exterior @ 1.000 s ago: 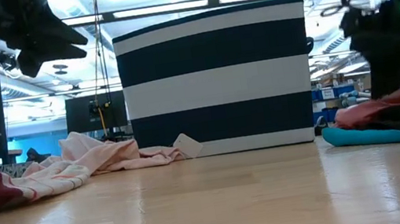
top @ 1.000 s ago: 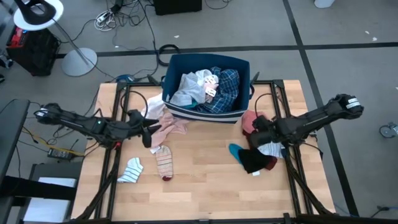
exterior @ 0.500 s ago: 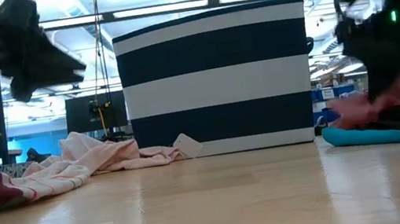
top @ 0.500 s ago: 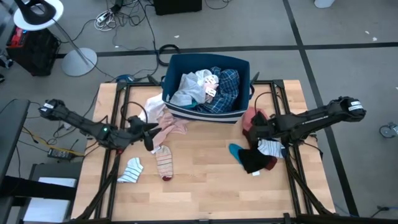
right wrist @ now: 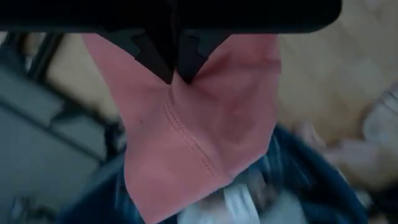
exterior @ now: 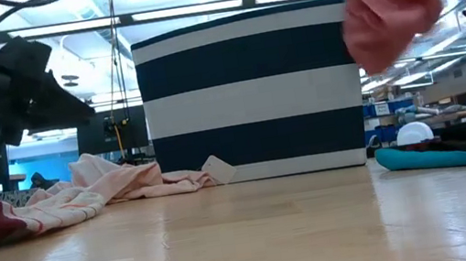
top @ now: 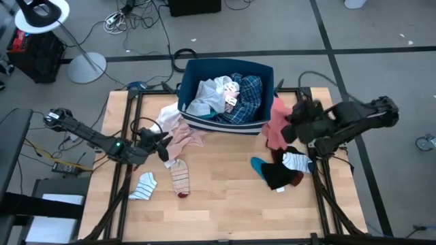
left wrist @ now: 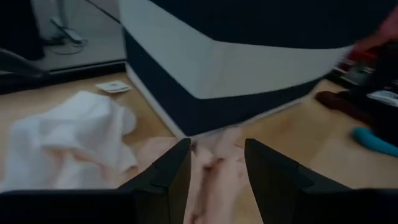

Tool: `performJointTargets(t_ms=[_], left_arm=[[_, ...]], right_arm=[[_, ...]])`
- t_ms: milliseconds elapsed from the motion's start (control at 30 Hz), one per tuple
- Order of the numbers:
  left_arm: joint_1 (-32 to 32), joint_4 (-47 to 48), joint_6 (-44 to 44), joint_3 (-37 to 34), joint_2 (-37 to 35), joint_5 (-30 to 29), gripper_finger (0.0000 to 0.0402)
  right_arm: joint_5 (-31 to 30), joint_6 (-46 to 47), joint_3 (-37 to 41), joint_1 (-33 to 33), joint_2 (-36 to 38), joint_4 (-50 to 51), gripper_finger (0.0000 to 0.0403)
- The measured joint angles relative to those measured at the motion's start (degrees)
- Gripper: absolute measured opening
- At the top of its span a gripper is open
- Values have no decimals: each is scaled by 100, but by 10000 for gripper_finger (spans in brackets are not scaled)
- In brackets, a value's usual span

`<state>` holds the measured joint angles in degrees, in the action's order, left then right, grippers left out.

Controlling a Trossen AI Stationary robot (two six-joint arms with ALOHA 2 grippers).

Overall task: Sort clothes
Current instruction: Put the pink boxer into the blue bin

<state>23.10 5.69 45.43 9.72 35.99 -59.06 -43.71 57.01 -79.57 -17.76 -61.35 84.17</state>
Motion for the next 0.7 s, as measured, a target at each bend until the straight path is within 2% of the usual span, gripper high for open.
performJointTargets(t_ms=[100, 233, 400, 533, 700], left_arm=[[-260, 129, 4, 0, 0, 37, 156], [-720, 188, -20, -2, -3, 441, 156], [-1227, 180, -176, -2, 0, 1045, 156], [-1421, 162, -300, -2, 0, 1344, 156], [-1450, 147, -348, -2, 0, 1381, 156]], right_arm=[[-334, -878, -720, 189, -219, -253, 2], [-389, -2473, -1442, 570, -499, -1229, 2], [169, -4344, -1832, 1205, -722, -3028, 4], [771, -5156, -1860, 1834, -916, -4025, 6], [873, -5527, -1860, 2638, -1249, -4404, 10]])
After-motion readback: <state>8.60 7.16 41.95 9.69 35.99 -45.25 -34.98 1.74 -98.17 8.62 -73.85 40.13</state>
